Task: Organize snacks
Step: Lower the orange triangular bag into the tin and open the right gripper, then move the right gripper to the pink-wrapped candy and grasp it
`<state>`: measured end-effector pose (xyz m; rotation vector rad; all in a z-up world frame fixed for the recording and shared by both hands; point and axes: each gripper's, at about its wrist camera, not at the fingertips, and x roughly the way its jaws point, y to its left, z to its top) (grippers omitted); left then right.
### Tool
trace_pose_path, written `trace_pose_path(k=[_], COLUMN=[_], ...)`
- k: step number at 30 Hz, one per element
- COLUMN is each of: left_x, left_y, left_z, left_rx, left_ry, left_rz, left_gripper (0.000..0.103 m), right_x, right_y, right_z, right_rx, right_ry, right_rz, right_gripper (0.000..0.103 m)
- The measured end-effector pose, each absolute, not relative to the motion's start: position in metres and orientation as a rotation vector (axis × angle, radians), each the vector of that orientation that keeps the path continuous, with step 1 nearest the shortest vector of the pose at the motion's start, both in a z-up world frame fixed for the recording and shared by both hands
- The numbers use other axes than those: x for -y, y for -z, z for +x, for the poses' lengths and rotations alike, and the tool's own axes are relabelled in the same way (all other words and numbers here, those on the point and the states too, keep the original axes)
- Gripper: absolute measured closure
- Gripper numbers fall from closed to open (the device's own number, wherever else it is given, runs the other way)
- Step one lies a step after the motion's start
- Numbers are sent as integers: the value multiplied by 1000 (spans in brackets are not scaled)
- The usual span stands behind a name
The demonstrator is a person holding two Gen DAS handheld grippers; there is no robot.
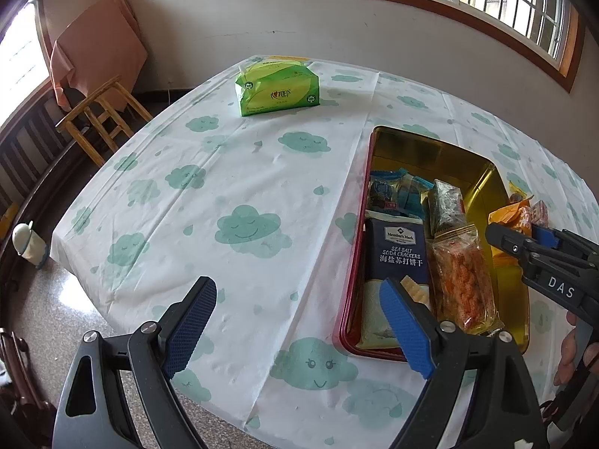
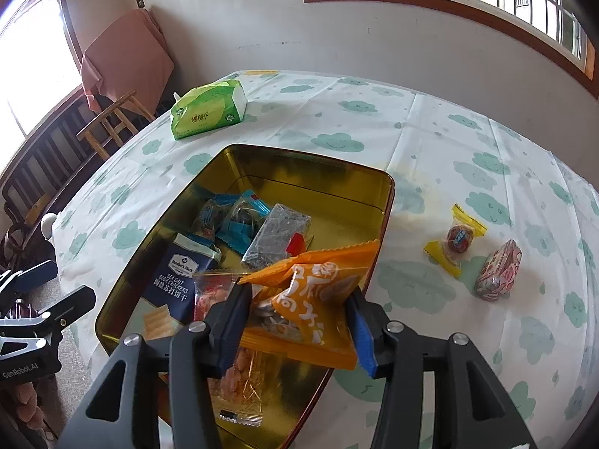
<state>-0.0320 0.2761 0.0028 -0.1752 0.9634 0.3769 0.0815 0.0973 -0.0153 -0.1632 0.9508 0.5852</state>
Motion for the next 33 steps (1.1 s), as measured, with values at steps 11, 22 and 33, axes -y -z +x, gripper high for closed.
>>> trace_pose_path(k=[11,22,33], left_x=[-271,-263,-245], left_y=[-2,-5,-7], left_z=[-31,-27,-15], left_rx=[-966,-960,-956], left_ry=[-368,-339,-303], left_rz=[-170,-162,-131], left_gripper=[16,16,16], right_x=[-88,-27,47], right_y=[9,-1,24], right_z=[79,90,118], right_rx=[-929,-904,-966], right_ry=[-602,-484,-305], right_rz=[-130,-49,32], right_gripper=[46,43,43])
